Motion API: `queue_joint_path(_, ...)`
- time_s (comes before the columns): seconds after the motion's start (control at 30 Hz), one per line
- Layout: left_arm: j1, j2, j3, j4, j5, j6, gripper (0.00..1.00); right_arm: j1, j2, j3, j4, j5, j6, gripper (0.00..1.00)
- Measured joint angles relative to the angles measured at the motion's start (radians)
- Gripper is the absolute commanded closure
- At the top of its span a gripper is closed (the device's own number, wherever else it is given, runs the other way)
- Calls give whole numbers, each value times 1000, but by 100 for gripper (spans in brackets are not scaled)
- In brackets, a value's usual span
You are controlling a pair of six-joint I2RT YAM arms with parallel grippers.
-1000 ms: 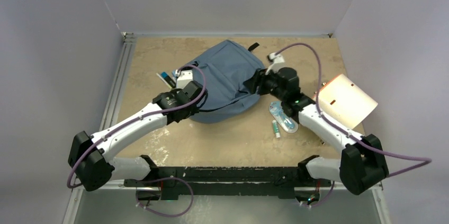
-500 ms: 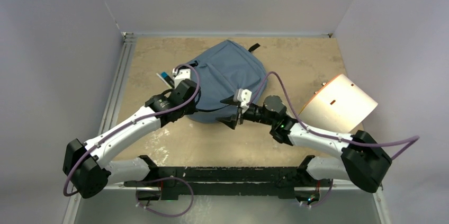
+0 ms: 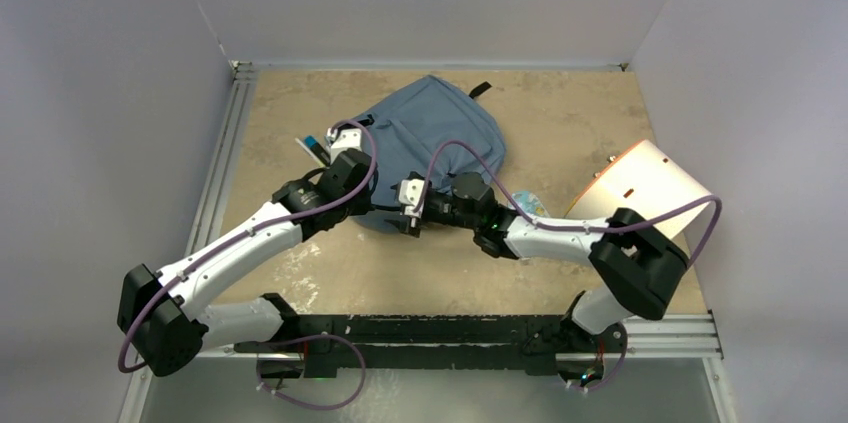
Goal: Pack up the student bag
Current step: Zip the student bag at the center of the board.
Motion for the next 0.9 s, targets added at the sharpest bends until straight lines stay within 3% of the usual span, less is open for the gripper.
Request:
queue_joint_path(0.37,0,-15,0,-2,0,-1,100,16,114,66,-40,81,-101,40)
queue_joint_path(0.5,0,-15,0,-2,0,-1,100,26,147,81,-66,104,-126,58)
queue_joint_path(0.7,0,-15,0,-1,-5,0,100,28,165,92,-97,108,-148,98)
queue_joint_path(0.9,16,-3,0,0,-19,21,100,28,164,114,-161,99,-173,100)
